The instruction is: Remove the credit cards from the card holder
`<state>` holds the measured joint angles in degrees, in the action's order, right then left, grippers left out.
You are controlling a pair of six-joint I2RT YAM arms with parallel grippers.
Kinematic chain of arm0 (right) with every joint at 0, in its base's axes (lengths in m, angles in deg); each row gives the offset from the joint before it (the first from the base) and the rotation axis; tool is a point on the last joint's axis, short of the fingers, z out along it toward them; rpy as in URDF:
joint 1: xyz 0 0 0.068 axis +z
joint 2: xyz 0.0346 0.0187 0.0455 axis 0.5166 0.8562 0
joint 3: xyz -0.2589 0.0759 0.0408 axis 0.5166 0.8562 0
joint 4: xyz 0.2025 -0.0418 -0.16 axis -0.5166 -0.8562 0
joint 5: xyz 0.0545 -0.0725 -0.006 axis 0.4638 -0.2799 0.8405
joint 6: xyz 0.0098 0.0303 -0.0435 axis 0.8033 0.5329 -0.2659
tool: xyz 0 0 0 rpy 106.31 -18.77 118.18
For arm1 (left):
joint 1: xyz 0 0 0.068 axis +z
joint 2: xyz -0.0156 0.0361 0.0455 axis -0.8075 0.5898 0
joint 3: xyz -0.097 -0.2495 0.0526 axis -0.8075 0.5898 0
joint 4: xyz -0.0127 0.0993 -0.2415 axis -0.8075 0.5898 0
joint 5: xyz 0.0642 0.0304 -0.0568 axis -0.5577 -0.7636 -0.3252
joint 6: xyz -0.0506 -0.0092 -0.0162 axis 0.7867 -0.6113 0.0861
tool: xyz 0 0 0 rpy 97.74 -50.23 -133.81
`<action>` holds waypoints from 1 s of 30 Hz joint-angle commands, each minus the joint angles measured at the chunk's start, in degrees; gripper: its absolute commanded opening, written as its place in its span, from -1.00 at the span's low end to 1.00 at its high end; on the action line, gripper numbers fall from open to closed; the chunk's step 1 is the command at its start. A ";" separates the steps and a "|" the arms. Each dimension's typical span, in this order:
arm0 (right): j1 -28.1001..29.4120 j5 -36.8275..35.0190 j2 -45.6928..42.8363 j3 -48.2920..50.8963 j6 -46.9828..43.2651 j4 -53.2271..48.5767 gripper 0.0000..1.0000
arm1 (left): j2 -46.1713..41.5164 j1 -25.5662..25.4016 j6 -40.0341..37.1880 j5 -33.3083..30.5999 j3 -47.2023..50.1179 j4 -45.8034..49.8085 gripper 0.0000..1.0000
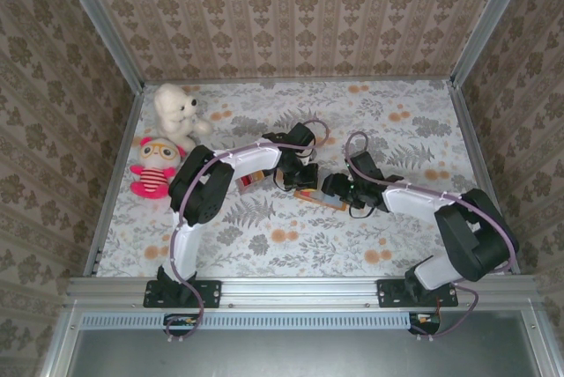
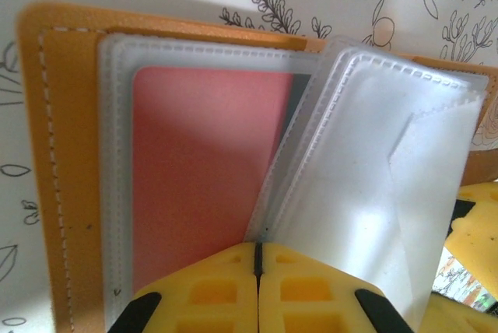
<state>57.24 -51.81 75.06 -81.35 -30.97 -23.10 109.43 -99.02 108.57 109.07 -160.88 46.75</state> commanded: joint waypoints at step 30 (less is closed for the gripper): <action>0.41 -6.55 11.73 -7.92 -3.62 -17.75 0.27 | -4.14 3.56 1.73 8.30 3.79 -4.86 -0.88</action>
<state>57.52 -54.35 82.57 -90.49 -33.99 -33.87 108.93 -96.36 109.71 116.37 -158.03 41.79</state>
